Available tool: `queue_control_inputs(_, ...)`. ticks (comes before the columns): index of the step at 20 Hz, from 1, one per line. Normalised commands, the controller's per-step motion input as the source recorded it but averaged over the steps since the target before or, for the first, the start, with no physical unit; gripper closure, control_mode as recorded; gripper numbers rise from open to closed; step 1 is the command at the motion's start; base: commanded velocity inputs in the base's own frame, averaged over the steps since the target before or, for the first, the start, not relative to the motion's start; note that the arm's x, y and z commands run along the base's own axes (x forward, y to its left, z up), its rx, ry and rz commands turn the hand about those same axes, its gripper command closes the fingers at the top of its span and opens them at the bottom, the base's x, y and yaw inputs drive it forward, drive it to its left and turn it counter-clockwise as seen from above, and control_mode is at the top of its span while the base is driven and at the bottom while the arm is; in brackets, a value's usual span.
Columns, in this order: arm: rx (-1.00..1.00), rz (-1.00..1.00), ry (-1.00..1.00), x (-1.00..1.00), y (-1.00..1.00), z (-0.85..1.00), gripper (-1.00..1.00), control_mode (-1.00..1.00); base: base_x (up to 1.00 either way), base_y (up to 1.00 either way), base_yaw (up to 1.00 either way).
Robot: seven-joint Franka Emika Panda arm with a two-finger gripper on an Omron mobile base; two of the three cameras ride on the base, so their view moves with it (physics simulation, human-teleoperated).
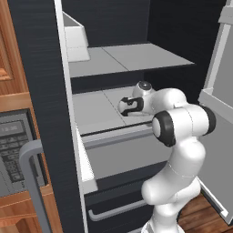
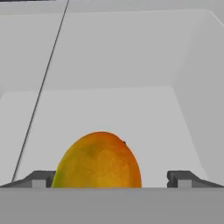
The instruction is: Retrieve the banana and mango from the fridge and place them into the bowl on the dining table.
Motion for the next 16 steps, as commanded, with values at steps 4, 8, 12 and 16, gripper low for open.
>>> queue_control_inputs(4, 0.0, -0.02, 0.06, 0.18, 0.11, -0.44, -1.0, -1.0, 0.0, 0.0, 0.0)
queue_control_inputs(8, 0.0, -0.08, 0.18, -0.02, 0.16, -0.69, 1.0, -1.0, 0.0, 0.0, 0.0)
queue_control_inputs(12, 0.0, -0.08, 0.13, -0.02, 0.12, -0.45, 1.0, -1.0, 0.0, 0.0, 0.0)
queue_control_inputs(16, 0.0, 0.0, 0.0, 0.0, 0.0, 0.0, 1.0, -1.0, 0.0, 0.0, 0.0)
